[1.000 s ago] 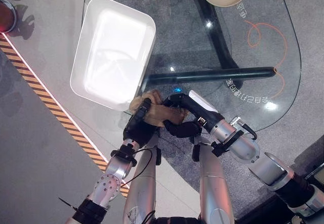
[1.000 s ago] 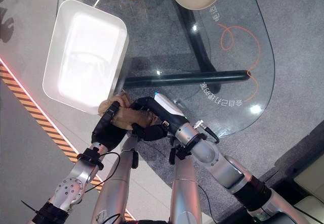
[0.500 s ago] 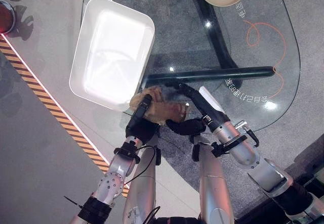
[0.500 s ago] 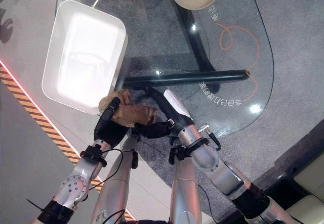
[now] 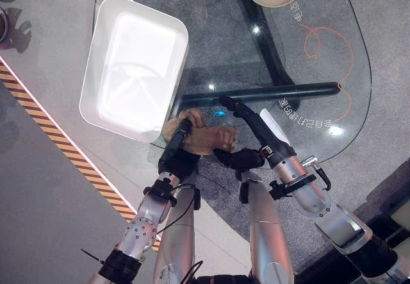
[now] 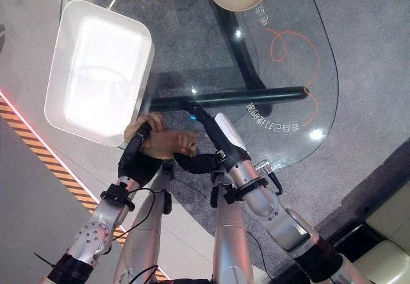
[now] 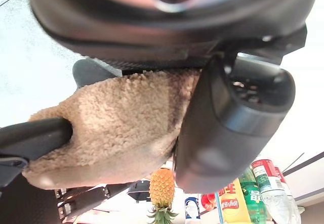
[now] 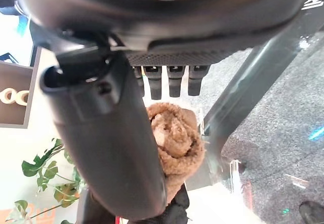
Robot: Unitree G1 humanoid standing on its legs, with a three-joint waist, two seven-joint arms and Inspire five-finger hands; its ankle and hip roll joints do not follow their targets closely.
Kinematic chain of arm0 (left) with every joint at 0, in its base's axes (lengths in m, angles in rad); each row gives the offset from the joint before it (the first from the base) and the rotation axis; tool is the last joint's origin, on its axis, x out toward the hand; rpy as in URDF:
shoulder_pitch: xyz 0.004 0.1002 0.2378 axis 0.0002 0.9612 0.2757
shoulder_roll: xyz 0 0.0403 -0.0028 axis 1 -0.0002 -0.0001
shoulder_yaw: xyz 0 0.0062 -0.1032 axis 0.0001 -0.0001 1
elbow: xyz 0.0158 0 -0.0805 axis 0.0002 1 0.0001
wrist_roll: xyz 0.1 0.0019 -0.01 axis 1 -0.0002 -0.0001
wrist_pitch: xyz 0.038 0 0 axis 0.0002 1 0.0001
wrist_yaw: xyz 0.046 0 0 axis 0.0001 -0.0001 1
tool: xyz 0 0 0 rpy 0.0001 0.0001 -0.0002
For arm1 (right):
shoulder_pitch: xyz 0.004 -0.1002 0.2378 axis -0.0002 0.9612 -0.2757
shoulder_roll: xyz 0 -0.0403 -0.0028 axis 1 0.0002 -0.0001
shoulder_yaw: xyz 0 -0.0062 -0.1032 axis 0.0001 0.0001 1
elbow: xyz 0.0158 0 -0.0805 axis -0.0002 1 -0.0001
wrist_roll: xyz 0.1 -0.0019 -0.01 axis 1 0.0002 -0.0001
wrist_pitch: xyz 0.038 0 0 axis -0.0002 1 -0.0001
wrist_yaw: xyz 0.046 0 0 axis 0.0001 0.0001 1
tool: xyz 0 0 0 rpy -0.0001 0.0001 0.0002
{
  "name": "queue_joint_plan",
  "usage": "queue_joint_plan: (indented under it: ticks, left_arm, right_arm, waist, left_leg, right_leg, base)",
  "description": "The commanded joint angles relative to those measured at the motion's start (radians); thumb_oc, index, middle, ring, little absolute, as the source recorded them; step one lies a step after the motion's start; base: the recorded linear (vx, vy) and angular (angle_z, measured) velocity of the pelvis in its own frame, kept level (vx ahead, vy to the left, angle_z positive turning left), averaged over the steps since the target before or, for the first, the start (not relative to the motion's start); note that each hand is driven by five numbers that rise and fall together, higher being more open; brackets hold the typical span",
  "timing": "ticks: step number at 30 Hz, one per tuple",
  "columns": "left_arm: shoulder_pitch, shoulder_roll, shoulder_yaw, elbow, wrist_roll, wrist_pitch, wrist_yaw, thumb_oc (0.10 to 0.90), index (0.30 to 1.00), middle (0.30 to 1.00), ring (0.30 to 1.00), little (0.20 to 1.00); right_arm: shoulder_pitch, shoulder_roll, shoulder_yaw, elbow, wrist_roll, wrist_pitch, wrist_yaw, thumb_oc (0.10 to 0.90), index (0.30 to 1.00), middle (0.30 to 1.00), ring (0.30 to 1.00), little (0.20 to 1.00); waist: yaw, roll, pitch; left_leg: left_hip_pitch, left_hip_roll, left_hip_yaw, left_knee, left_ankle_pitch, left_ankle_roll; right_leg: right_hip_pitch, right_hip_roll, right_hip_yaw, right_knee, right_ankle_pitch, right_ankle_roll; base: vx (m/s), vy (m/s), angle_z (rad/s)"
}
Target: Wipe the table with a cloth and put it in the basket.
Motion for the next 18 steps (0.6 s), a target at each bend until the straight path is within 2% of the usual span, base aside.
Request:
queue_joint_plan:
  ticks: [1,9,11,15,18]
  left_arm:
    - [0.096,0.028,0.068,-0.158,0.077,-0.047,-0.131,0.100,0.300,0.300,0.300,0.200]
    - [0.068,0.038,0.135,-0.153,0.187,-0.180,-0.147,0.100,0.300,0.300,0.300,0.200]
    - [0.064,0.041,0.155,-0.163,0.223,-0.200,-0.133,0.100,0.300,0.300,0.300,0.200]
    - [0.072,0.054,0.221,-0.184,0.357,-0.282,-0.070,0.100,0.300,0.300,0.300,0.200]
    - [0.073,0.065,0.250,-0.196,0.423,-0.302,-0.022,0.100,0.300,0.300,0.300,0.200]
  right_arm:
    - [-0.017,-0.030,-0.182,-0.085,0.017,-0.045,-0.094,0.800,0.900,0.900,0.900,0.900]
    - [-0.002,-0.020,-0.171,-0.066,0.028,-0.026,-0.031,0.800,0.900,0.900,0.900,0.900]
    - [0.009,-0.015,-0.174,-0.065,0.033,-0.020,-0.020,0.800,0.900,0.900,0.900,0.900]
    - [0.069,-0.004,-0.190,-0.067,0.056,-0.001,0.028,0.800,0.900,0.900,0.900,0.900]
    - [0.089,-0.005,-0.193,-0.069,0.064,0.008,0.045,0.800,0.900,0.900,0.900,0.900]
  waist:
    - [0.015,-0.012,-0.028]
    - [0.012,0.003,-0.028]
    - [0.013,0.008,-0.028]
    - [0.012,0.023,-0.028]
    - [0.012,0.027,-0.028]
  left_leg:
    - [-0.004,-0.049,0.097,0.099,-0.126,0.044]
    - [-0.007,-0.050,0.093,0.106,-0.124,0.038]
    - [-0.009,-0.052,0.091,0.108,-0.123,0.038]
    - [-0.018,-0.055,0.085,0.116,-0.120,0.034]
    - [-0.025,-0.056,0.083,0.121,-0.120,0.034]
  right_leg:
    - [0.034,0.057,-0.041,-0.151,0.115,0.028]
    - [0.032,0.055,-0.035,-0.145,0.106,0.024]
    - [0.031,0.055,-0.035,-0.143,0.105,0.023]
    - [0.021,0.056,-0.029,-0.129,0.095,0.015]
    - [0.013,0.055,-0.026,-0.123,0.092,0.013]
  base:
    - [0.00,0.000,0.00]
    - [0.00,0.030,-0.01]
    - [0.01,0.048,-0.02]
    - [0.02,0.078,-0.02]
    - [0.01,0.047,-0.04]
